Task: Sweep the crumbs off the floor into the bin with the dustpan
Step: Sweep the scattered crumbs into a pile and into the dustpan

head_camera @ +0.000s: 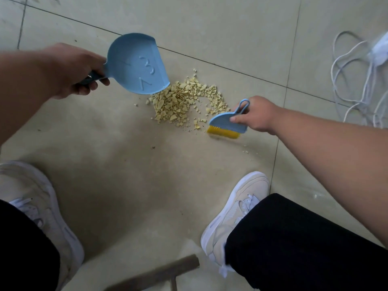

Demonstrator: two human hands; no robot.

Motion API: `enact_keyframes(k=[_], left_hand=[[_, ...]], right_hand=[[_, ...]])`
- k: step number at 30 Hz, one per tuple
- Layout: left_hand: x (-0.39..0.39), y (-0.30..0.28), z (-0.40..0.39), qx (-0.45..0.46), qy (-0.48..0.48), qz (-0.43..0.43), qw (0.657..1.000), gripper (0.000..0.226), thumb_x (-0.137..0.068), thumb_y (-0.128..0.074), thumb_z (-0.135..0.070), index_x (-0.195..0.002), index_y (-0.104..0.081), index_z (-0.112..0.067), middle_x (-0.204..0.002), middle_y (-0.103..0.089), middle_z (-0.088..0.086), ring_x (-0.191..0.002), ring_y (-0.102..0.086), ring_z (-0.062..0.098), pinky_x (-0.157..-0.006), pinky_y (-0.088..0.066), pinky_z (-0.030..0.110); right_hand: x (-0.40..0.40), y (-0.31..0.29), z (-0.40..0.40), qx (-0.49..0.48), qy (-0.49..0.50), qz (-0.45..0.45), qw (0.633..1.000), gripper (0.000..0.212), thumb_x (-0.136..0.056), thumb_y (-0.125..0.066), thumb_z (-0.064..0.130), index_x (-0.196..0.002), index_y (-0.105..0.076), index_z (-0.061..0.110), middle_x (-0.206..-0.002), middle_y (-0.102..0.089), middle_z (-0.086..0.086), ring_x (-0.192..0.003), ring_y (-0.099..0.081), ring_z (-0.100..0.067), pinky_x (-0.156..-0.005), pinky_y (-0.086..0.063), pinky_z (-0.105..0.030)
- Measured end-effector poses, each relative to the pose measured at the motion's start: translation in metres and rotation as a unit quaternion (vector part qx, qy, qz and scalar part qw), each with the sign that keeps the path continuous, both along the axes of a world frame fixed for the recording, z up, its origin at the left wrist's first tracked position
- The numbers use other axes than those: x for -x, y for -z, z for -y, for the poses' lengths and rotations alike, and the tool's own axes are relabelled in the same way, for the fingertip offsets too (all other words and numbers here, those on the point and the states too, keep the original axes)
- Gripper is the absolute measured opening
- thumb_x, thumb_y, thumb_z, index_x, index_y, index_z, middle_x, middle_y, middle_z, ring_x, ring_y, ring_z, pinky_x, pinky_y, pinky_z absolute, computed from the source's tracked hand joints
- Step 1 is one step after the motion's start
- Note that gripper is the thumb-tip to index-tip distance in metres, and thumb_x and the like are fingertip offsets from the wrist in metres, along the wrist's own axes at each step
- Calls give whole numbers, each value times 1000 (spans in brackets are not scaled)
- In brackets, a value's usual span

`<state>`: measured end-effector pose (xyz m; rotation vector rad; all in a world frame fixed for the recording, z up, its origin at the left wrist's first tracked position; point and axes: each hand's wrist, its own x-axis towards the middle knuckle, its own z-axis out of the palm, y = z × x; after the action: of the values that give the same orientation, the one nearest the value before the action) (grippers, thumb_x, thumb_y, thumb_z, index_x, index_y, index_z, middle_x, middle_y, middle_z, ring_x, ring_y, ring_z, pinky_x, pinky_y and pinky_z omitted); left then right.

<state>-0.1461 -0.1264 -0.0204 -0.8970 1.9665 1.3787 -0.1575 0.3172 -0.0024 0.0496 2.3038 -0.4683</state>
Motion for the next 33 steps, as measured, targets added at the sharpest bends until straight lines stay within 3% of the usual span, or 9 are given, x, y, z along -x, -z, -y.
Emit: enact_keyframes(k=[4, 8, 11, 13, 17, 19, 23, 28, 33], left_hand=[[9, -9, -8, -17, -1, -5, 1000, 23, -100, -63, -25, -116, -72, -10, -87, -69, 7, -62, -48, 19, -61, -38, 31], [16, -19, -16, -20, 36, 6, 999, 15, -95, -69, -23, -107, -76, -15, -88, -71, 6, -63, -49, 19, -64, -40, 30], [19, -25, -27, -18, 68, 13, 997, 8, -92, -72, -19, -98, -77, -15, -89, -71, 7, -64, -49, 20, -64, -41, 31], [21, -24, -35, -23, 79, 10, 997, 9, -91, -73, -17, -97, -79, -14, -89, -72, 8, -63, -49, 21, -62, -40, 31], [28, -20, -50, -35, 112, 16, 993, 13, -87, -75, -19, -96, -82, -13, -91, -73, 10, -62, -49, 22, -61, -40, 30], [28, -20, -58, -26, 136, 21, 990, 8, -86, -77, -19, -88, -85, -17, -88, -74, 8, -61, -50, 21, -62, -41, 29], [22, -20, -69, -26, 165, 9, 986, 17, -90, -76, -17, -79, -87, -23, -82, -74, 8, -61, -48, 22, -63, -40, 30], [17, -16, -78, -12, 185, 12, 983, 12, -91, -75, -14, -99, -85, -15, -88, -74, 12, -62, -49, 22, -63, -42, 30], [18, -16, -88, -8, 194, 15, 981, 14, -91, -74, -11, -98, -86, -15, -86, -73, 13, -61, -48, 23, -61, -40, 29]], right_hand=[[-28, -2, -38, 80, 316, -20, 945, 15, -83, -83, 20, -93, -74, 13, -106, -77, -17, -100, -76, -31, -93, -61, -48], [-51, -20, -66, 65, 472, -104, 873, 10, -90, -77, 15, -84, -68, 16, -108, -75, -19, -91, -75, -30, -84, -63, -46], [-70, -25, -92, -10, 561, -150, 814, 25, -86, -70, 42, -82, -64, 18, -96, -77, -8, -79, -76, -28, -71, -61, -38], [-82, -23, -105, -77, 582, -165, 793, 42, -80, -60, 55, -90, -66, 15, -97, -76, -8, -84, -75, -33, -75, -60, -43], [-105, -19, -114, -170, 532, -174, 811, 33, -101, -52, 40, -101, -62, 9, -102, -65, -15, -85, -58, -30, -66, -46, -31], [-115, -10, -118, -189, 508, -156, 826, 33, -101, -53, 38, -103, -65, 7, -109, -69, -19, -87, -60, -34, -73, -50, -36], [-116, 1, -101, -171, 469, -133, 856, 36, -104, -48, 36, -97, -63, 4, -106, -69, -22, -87, -61, -37, -76, -48, -37], [-113, 16, -72, -169, 404, -135, 889, 31, -105, -44, 28, -88, -55, 5, -89, -57, -12, -90, -59, -33, -75, -38, -32], [-113, 22, -47, -138, 388, -149, 899, 30, -104, -45, 27, -84, -55, 7, -85, -56, -10, -80, -51, -30, -71, -34, -29]])
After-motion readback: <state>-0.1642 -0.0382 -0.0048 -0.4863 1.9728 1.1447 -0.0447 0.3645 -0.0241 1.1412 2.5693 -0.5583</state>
